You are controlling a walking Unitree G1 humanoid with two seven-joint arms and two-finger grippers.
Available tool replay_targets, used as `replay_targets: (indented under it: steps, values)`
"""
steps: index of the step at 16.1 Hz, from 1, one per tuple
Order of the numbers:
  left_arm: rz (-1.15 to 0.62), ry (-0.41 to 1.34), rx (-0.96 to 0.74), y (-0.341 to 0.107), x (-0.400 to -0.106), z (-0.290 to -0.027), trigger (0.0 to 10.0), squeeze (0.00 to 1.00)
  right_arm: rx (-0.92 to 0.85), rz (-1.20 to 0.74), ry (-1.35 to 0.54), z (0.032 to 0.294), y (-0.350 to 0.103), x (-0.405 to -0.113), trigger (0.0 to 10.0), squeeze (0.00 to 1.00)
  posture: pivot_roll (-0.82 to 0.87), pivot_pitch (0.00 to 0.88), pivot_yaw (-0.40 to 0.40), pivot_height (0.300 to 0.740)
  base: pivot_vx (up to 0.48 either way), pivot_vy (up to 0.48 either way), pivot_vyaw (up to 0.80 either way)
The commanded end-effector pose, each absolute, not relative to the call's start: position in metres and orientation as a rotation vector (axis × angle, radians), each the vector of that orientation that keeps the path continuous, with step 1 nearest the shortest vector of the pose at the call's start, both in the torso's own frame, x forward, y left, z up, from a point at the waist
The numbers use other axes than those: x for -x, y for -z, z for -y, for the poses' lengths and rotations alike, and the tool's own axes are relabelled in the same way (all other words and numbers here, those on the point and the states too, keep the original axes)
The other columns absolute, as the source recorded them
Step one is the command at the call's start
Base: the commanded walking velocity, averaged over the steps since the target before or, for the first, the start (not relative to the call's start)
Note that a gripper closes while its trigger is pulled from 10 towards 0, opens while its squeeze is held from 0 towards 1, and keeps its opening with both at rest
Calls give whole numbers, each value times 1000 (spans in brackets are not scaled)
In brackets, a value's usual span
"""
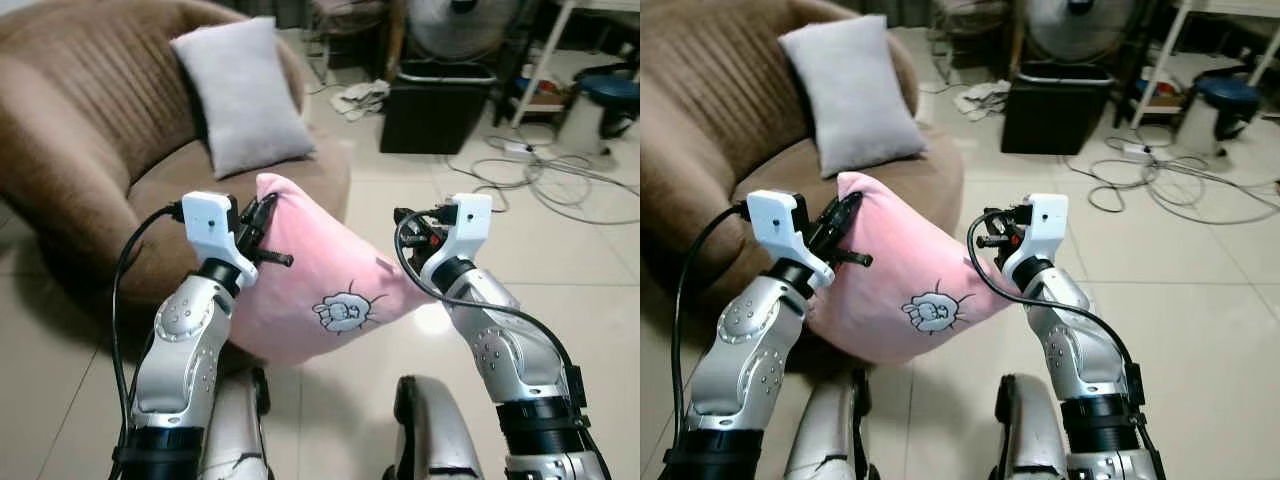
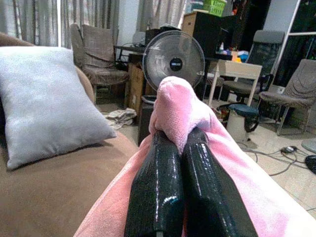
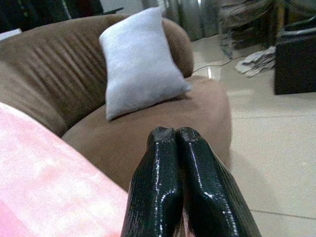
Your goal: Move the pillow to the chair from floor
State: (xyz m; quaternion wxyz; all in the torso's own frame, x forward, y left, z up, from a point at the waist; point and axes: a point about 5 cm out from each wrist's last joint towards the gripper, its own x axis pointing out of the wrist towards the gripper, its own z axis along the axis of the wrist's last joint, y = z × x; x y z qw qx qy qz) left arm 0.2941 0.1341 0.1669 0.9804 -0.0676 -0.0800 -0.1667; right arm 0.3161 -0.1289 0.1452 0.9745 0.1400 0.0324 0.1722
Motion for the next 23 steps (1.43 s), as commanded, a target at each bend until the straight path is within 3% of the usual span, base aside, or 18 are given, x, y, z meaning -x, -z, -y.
replay_targets:
  steps: [1,7,10,15,19,23]
  values:
    - [191,332,107,-175,-297,-133,10000,0,-277,-33,-341,131,-150,-317,10000,0,53,0,18,582,0,0,0]
    - [158,254,57,-173,-302,-141,10000,0,-295,36,-363,130,-164,-314,10000,0,41,0,29,642,0,0,0]
    - [136,196,-73,-166,-308,-145,10000,0,-296,63,-396,130,-170,-311,10000,0,29,0,34,672,0,0,0]
    - [152,63,-80,-171,-318,-159,10000,0,-286,64,-457,125,-171,-306,10000,0,29,0,33,727,0,0,0]
    - [171,42,-46,-175,-319,-163,10000,0,-288,29,-439,129,-159,-307,10000,0,46,0,24,740,0,0,0]
    - [170,97,-98,-166,-307,-159,10000,0,-54,-71,-309,139,-134,-311,10000,0,67,0,7,740,0,0,0]
